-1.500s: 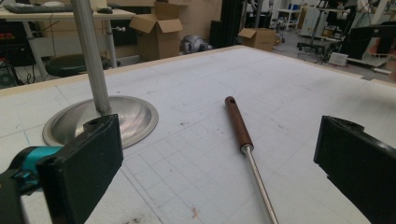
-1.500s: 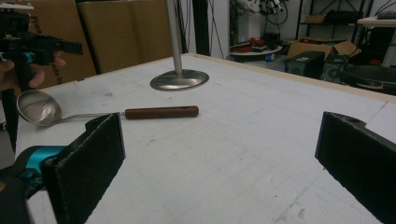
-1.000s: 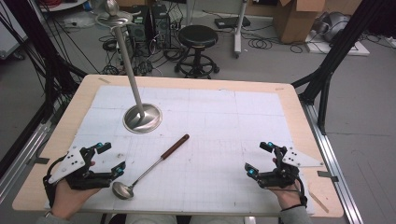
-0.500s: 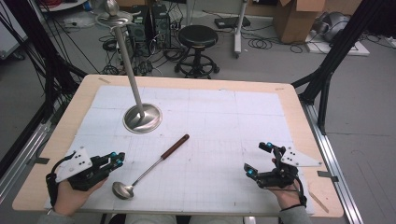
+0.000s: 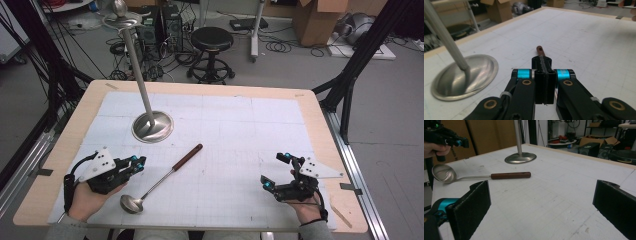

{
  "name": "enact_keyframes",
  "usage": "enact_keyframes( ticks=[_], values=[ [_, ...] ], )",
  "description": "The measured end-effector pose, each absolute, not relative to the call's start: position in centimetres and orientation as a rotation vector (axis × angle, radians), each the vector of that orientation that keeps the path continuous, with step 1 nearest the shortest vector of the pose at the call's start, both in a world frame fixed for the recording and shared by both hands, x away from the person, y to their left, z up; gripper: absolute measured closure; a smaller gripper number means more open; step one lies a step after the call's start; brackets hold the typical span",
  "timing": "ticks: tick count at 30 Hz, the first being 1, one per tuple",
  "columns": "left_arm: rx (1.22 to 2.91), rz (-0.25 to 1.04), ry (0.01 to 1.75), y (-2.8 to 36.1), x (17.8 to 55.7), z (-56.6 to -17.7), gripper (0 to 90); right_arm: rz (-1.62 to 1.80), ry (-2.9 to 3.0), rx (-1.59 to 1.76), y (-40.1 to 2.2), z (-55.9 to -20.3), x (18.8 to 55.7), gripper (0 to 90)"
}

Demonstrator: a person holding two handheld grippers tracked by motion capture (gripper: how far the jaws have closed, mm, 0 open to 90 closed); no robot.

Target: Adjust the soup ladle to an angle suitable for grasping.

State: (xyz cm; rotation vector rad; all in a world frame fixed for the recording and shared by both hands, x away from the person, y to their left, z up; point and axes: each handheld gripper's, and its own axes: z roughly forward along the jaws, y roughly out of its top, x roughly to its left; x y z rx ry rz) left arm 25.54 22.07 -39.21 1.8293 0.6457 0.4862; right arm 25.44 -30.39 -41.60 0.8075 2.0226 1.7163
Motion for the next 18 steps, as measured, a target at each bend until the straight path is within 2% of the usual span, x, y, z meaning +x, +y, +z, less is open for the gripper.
enact_keyframes(
  ticks=[2, 8, 10, 13, 18],
  values=[
    [1.878, 0.422, 0.709, 22.0, 27.1, -39.6, 89.6, 1.718, 2.014, 0.807, -30.4, -41.6, 25.4, 0.3],
    [1.92, 0.454, 0.692, 21.4, 28.4, -40.2, 89.6, 1.718, 2.014, 0.822, -30.5, -41.5, 25.3, 0.3],
    [1.955, 0.451, 0.821, 20.9, 29.2, -39.9, 89.5, 1.714, 2.016, 0.823, -30.6, -41.6, 25.4, 0.3],
    [1.929, 0.418, 0.834, 20.7, 29.6, -39.7, 89.5, 1.71, 2.016, 0.819, -30.5, -41.6, 25.4, 0.3],
    [1.987, 0.398, 0.809, 19.1, 31.0, -39.8, 89.5, 1.712, 2.016, 0.811, -30.5, -41.6, 25.4, 0.3]
  ],
)
